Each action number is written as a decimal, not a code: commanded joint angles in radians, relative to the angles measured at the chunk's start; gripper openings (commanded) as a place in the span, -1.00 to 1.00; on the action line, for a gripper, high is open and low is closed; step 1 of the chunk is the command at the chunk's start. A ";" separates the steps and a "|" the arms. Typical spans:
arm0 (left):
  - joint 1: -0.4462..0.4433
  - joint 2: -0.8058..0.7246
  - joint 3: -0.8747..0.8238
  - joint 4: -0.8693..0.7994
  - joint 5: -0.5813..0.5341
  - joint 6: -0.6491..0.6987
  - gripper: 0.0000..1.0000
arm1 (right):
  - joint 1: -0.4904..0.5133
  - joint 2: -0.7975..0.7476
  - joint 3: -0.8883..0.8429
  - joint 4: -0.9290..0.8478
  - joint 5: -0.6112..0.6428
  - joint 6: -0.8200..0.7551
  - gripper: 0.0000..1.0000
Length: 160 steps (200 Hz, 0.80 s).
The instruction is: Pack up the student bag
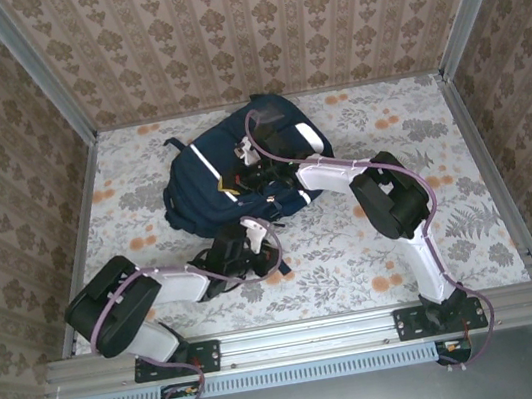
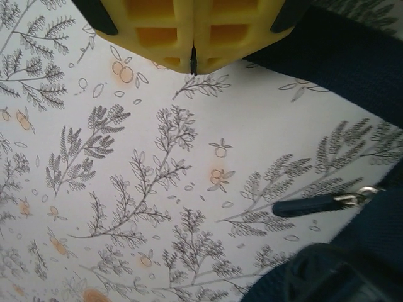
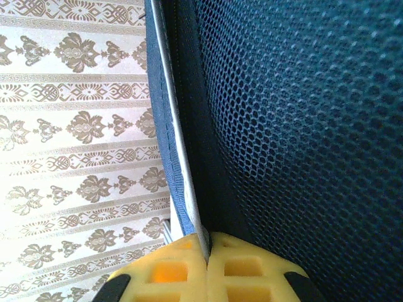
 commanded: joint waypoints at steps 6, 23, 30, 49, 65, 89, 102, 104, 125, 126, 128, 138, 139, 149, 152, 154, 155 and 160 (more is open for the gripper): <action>-0.022 0.033 0.047 0.016 0.034 0.024 -1.00 | 0.001 -0.011 0.001 0.037 0.034 0.007 -1.00; -0.042 0.055 0.080 -0.005 0.042 0.035 -1.00 | 0.001 -0.009 0.005 0.036 0.034 0.005 -1.00; -0.049 0.065 0.094 -0.012 0.047 0.039 -1.00 | 0.001 -0.009 0.007 0.032 0.034 0.004 -1.00; -0.062 0.082 0.122 -0.031 0.052 0.044 -1.00 | -0.001 -0.012 0.007 0.015 0.033 -0.012 -1.00; -0.064 0.075 0.128 -0.050 0.046 0.043 -0.72 | -0.008 -0.018 0.004 0.003 0.033 -0.023 -1.00; -0.064 0.005 0.130 -0.141 0.025 0.047 -0.20 | -0.022 -0.026 0.018 -0.037 0.012 -0.051 -1.00; -0.066 -0.066 0.121 -0.195 0.013 0.051 -0.12 | -0.026 -0.029 0.027 -0.065 0.001 -0.071 -1.00; -0.066 -0.080 0.117 -0.204 0.010 0.051 -0.11 | -0.028 -0.029 0.029 -0.070 0.000 -0.075 -1.00; -0.066 -0.233 0.108 -0.302 0.001 0.042 -0.02 | -0.038 -0.035 0.034 -0.105 -0.006 -0.099 -1.00; -0.065 -0.241 0.108 -0.306 0.000 0.041 -0.01 | -0.039 -0.035 0.034 -0.106 -0.008 -0.099 -0.99; -0.064 -0.256 0.109 -0.324 -0.001 0.040 -0.01 | -0.041 -0.035 0.033 -0.107 -0.010 -0.099 -0.98; -0.064 -0.329 0.111 -0.380 -0.004 0.031 0.02 | -0.048 -0.036 0.034 -0.109 -0.020 -0.101 -0.96; -0.064 -0.337 0.113 -0.387 -0.004 0.030 0.03 | -0.049 -0.037 0.034 -0.110 -0.022 -0.101 -0.96; -0.062 -0.402 0.115 -0.443 -0.009 0.018 0.06 | -0.056 -0.040 0.030 -0.115 -0.026 -0.105 -0.93; -0.061 -0.419 0.117 -0.458 -0.012 0.014 0.07 | -0.058 -0.042 0.030 -0.118 -0.027 -0.107 -0.92; -0.061 -0.433 0.117 -0.472 -0.014 0.010 0.08 | -0.059 -0.044 0.030 -0.120 -0.027 -0.109 -0.92; -0.061 -0.442 0.118 -0.477 -0.016 0.009 0.08 | -0.060 -0.043 0.029 -0.121 -0.027 -0.111 -0.91; -0.059 -0.474 0.120 -0.504 -0.022 0.001 0.08 | -0.062 -0.046 0.030 -0.128 -0.029 -0.116 -0.89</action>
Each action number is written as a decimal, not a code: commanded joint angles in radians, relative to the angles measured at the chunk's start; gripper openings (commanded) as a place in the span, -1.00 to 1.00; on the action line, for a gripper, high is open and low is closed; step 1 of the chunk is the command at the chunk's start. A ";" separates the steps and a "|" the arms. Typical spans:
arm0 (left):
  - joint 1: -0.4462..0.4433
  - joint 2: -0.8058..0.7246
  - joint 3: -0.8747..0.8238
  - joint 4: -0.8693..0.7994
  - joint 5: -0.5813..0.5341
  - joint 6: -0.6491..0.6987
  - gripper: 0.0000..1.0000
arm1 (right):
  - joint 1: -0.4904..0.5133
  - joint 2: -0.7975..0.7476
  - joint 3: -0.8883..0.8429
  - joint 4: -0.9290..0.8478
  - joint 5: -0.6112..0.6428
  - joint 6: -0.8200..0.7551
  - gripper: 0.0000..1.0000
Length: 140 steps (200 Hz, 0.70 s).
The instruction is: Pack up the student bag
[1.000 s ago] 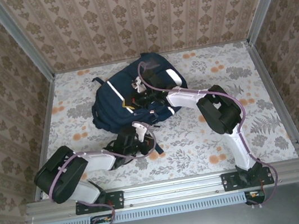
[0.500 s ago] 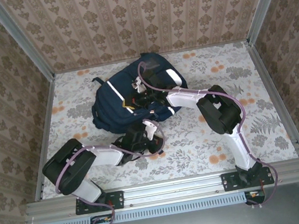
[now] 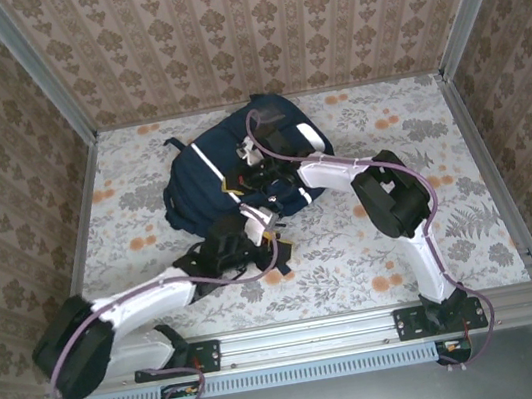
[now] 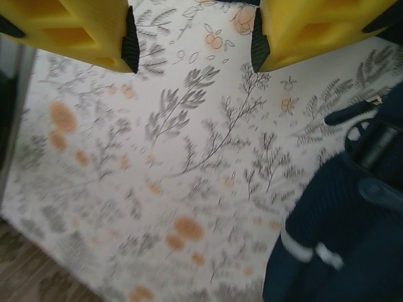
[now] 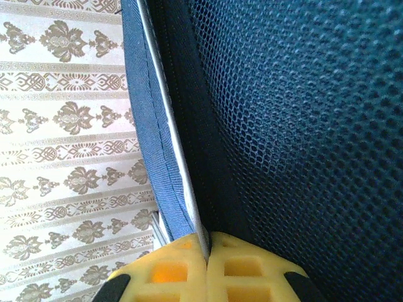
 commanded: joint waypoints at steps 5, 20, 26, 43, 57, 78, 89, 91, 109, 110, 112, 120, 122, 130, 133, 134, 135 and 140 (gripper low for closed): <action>0.004 -0.144 0.010 -0.217 -0.028 -0.034 0.09 | -0.044 -0.047 0.023 -0.068 -0.003 -0.047 -0.89; 0.014 -0.227 0.021 -0.302 -0.057 -0.066 0.13 | -0.050 -0.054 0.023 -0.096 -0.013 -0.079 -0.88; 0.022 -0.253 0.028 -0.339 -0.073 -0.081 0.14 | -0.052 -0.057 0.025 -0.111 -0.017 -0.097 -0.88; 0.063 -0.316 0.059 -0.456 -0.129 -0.142 0.22 | -0.056 -0.067 0.032 -0.176 -0.021 -0.169 -0.91; 0.120 -0.349 0.097 -0.570 -0.182 -0.198 0.23 | -0.058 -0.083 0.039 -0.252 -0.017 -0.241 -0.95; 0.236 -0.355 0.144 -0.667 -0.167 -0.253 0.30 | -0.064 -0.131 0.041 -0.379 0.022 -0.367 -1.00; 0.311 -0.329 0.168 -0.698 -0.140 -0.304 0.33 | -0.072 -0.152 0.045 -0.442 0.018 -0.436 -1.00; 0.325 -0.320 0.174 -0.703 -0.136 -0.314 0.33 | -0.074 -0.156 0.048 -0.454 0.016 -0.447 -1.00; 0.452 -0.225 0.234 -0.748 -0.087 -0.362 0.35 | -0.089 -0.186 0.064 -0.572 0.007 -0.578 -1.00; 0.460 -0.217 0.237 -0.749 -0.083 -0.362 0.36 | -0.091 -0.188 0.064 -0.576 0.007 -0.585 -1.00; 0.472 -0.204 0.244 -0.750 -0.077 -0.362 0.36 | -0.092 -0.190 0.064 -0.587 0.006 -0.599 -1.00; 0.509 -0.157 0.272 -0.750 -0.068 -0.376 0.39 | -0.100 -0.205 0.056 -0.611 -0.012 -0.640 -1.00; 0.514 -0.146 0.278 -0.748 -0.066 -0.380 0.40 | -0.103 -0.210 0.053 -0.613 -0.022 -0.647 -1.00; 0.537 -0.103 0.306 -0.725 -0.049 -0.400 0.41 | -0.111 -0.229 0.038 -0.611 -0.066 -0.675 -1.00; 0.544 -0.086 0.316 -0.714 -0.040 -0.408 0.42 | -0.114 -0.238 0.031 -0.607 -0.078 -0.682 -1.00; 0.545 -0.081 0.321 -0.712 -0.037 -0.409 0.42 | -0.114 -0.241 0.028 -0.605 -0.081 -0.685 -1.00; 0.547 -0.075 0.325 -0.706 -0.033 -0.410 0.42 | -0.115 -0.243 0.026 -0.603 -0.085 -0.687 -1.00; 0.551 -0.049 0.346 -0.685 -0.017 -0.424 0.43 | -0.120 -0.258 0.012 -0.588 -0.092 -0.695 -1.00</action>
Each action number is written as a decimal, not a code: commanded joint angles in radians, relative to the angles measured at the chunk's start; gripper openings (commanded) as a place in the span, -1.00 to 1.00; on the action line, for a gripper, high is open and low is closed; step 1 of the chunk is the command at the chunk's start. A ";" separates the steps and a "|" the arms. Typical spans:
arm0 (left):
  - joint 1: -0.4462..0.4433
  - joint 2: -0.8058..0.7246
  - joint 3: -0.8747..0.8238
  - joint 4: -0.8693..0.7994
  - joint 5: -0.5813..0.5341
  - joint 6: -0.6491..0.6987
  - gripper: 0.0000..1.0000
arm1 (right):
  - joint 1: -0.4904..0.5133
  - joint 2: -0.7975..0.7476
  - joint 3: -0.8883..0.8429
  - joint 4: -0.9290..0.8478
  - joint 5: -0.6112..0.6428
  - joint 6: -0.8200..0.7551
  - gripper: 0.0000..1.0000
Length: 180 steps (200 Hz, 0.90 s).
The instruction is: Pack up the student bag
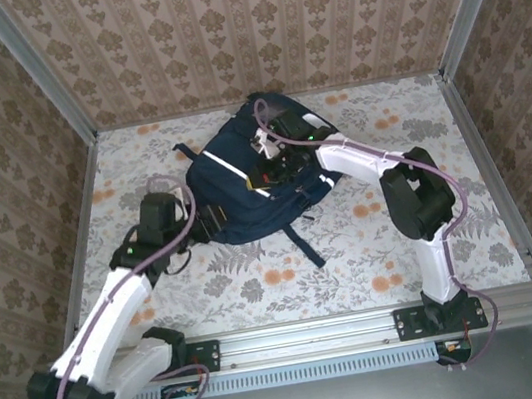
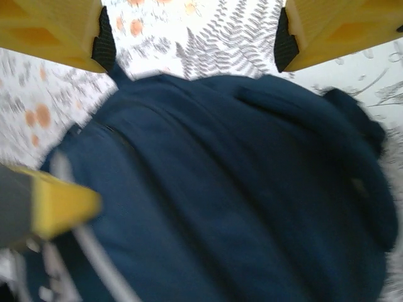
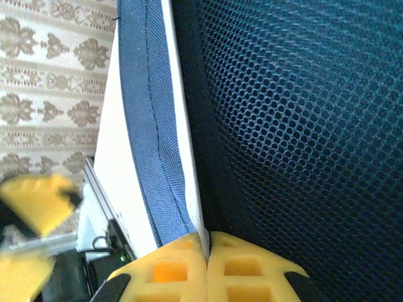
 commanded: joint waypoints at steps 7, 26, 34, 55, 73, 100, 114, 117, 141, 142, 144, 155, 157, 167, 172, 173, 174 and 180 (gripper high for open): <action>0.043 0.126 0.123 0.012 0.094 -0.111 0.44 | -0.038 -0.122 -0.036 -0.066 -0.085 -0.171 -1.00; 0.041 0.219 0.232 0.046 0.139 -0.118 0.45 | -0.051 -0.167 -0.061 -0.042 -0.118 -0.216 -1.00; 0.039 0.254 0.286 0.039 0.147 -0.086 0.45 | -0.057 -0.181 -0.066 -0.039 -0.127 -0.234 -1.00; 0.027 0.352 0.417 -0.019 0.165 0.041 0.45 | -0.087 -0.189 -0.070 -0.025 -0.197 -0.242 -1.00; 0.022 0.426 0.472 -0.078 0.152 0.058 0.47 | -0.119 -0.188 -0.093 0.063 -0.291 -0.164 -1.00; 0.022 0.446 0.396 0.047 0.209 -0.125 0.48 | -0.129 -0.183 -0.094 0.080 -0.312 -0.164 -1.00; 0.016 0.448 0.357 0.129 0.219 -0.217 0.46 | -0.129 -0.175 -0.093 0.085 -0.323 -0.160 -1.00; 0.014 0.450 0.353 0.143 0.218 -0.231 0.45 | -0.129 -0.174 -0.093 0.087 -0.326 -0.159 -1.00; -0.006 0.485 0.375 0.172 0.201 -0.281 0.39 | -0.129 -0.168 -0.097 0.099 -0.337 -0.151 -1.00; -0.006 0.487 0.376 0.172 0.200 -0.282 0.38 | -0.129 -0.168 -0.096 0.100 -0.338 -0.151 -1.00; -0.009 0.491 0.379 0.172 0.198 -0.285 0.37 | -0.129 -0.168 -0.097 0.103 -0.340 -0.150 -1.00; -0.015 0.509 0.393 0.181 0.186 -0.298 0.32 | -0.127 -0.169 -0.105 0.125 -0.354 -0.138 -1.00; -0.017 0.512 0.393 0.184 0.184 -0.302 0.30 | -0.128 -0.168 -0.106 0.129 -0.356 -0.136 -1.00; -0.020 0.528 0.398 0.201 0.173 -0.319 0.15 | -0.127 -0.171 -0.111 0.136 -0.365 -0.137 -1.00; -0.021 0.535 0.401 0.210 0.166 -0.323 0.06 | -0.128 -0.171 -0.114 0.138 -0.367 -0.141 -1.00; -0.022 0.536 0.403 0.210 0.165 -0.323 0.04 | -0.128 -0.172 -0.114 0.138 -0.367 -0.141 -1.00; -0.021 0.536 0.404 0.211 0.162 -0.325 0.02 | -0.128 -0.172 -0.115 0.138 -0.367 -0.142 -1.00; -0.025 0.545 0.411 0.212 0.149 -0.329 -0.11 | -0.128 -0.175 -0.114 0.137 -0.367 -0.147 -1.00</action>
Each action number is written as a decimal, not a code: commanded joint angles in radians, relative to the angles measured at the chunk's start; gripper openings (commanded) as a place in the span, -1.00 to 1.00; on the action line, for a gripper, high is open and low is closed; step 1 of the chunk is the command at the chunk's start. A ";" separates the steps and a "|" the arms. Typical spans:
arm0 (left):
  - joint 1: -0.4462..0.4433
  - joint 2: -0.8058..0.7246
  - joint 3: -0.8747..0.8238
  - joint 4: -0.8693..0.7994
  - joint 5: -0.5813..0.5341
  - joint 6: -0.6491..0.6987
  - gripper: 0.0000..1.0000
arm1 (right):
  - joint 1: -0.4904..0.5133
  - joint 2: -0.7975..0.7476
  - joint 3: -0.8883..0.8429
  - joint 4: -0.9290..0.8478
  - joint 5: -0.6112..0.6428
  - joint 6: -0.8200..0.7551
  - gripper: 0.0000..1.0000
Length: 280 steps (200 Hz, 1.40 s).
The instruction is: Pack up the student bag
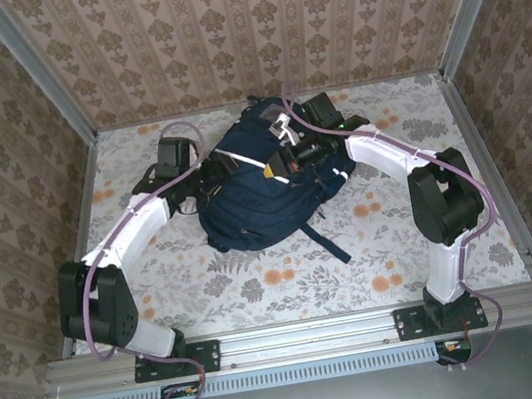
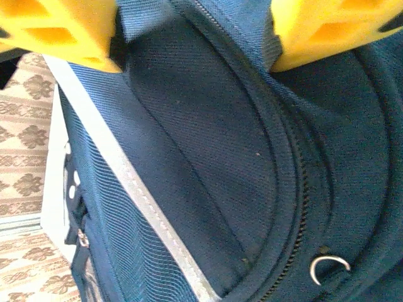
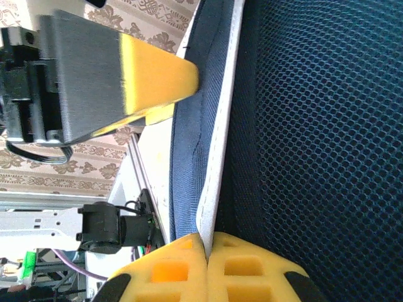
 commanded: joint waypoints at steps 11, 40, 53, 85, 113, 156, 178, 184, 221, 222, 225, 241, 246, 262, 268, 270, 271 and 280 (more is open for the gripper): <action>-0.028 0.050 0.052 0.076 -0.024 -0.078 -0.37 | -0.003 -0.051 -0.001 0.082 -0.120 0.003 -1.00; -0.035 0.058 0.077 0.082 -0.062 -0.097 -0.92 | -0.003 -0.055 -0.010 0.063 -0.085 -0.027 -1.00; -0.038 0.051 0.088 0.072 -0.096 -0.113 -1.00 | -0.002 -0.059 -0.009 0.039 -0.045 -0.047 -1.00; -0.033 0.027 0.083 0.077 -0.151 -0.204 -1.00 | 0.001 -0.136 -0.046 -0.013 0.263 -0.089 -0.14; -0.039 -0.001 0.051 0.095 -0.203 -0.329 -1.00 | 0.043 -0.303 -0.159 0.024 0.697 -0.071 0.21; -0.108 -0.033 0.156 -0.124 -0.340 -0.487 -1.00 | 0.223 -0.574 -0.554 0.361 0.699 -0.047 0.14; -0.144 -0.041 0.227 -0.184 -0.363 -0.527 -1.00 | 0.355 -0.595 -0.702 0.496 0.702 -0.103 0.11; -0.153 -0.050 0.227 -0.173 -0.366 -0.539 -1.00 | 0.383 -0.590 -0.736 0.532 0.722 -0.127 0.07; -0.191 -0.091 0.237 -0.147 -0.387 -0.573 -1.00 | 0.460 -0.525 -0.793 0.614 0.791 -0.312 -0.14; -0.192 -0.092 0.237 -0.147 -0.387 -0.572 -1.00 | 0.460 -0.524 -0.795 0.616 0.792 -0.316 -0.14; -0.193 -0.093 0.238 -0.148 -0.387 -0.574 -1.00 | 0.463 -0.519 -0.800 0.625 0.796 -0.332 -0.15; -0.200 -0.103 0.232 -0.140 -0.383 -0.589 -1.00 | 0.470 -0.501 -0.842 0.717 0.811 -0.379 -0.21; -0.201 -0.105 0.228 -0.131 -0.378 -0.596 -1.00 | 0.470 -0.501 -0.858 0.752 0.803 -0.390 -0.22; -0.208 -0.110 0.220 -0.123 -0.379 -0.608 -1.00 | 0.472 -0.466 -0.885 0.812 0.778 -0.407 -0.25; -0.211 -0.110 0.218 -0.119 -0.381 -0.611 -1.00 | 0.478 -0.460 -0.894 0.824 0.777 -0.419 -0.26; -0.213 -0.110 0.218 -0.117 -0.380 -0.611 -1.00 | 0.480 -0.459 -0.897 0.829 0.779 -0.423 -0.26; -0.213 -0.110 0.218 -0.115 -0.380 -0.612 -1.00 | 0.480 -0.457 -0.900 0.831 0.780 -0.425 -0.26; -0.219 -0.107 0.218 -0.109 -0.380 -0.613 -1.00 | 0.482 -0.448 -0.918 0.852 0.787 -0.436 -0.26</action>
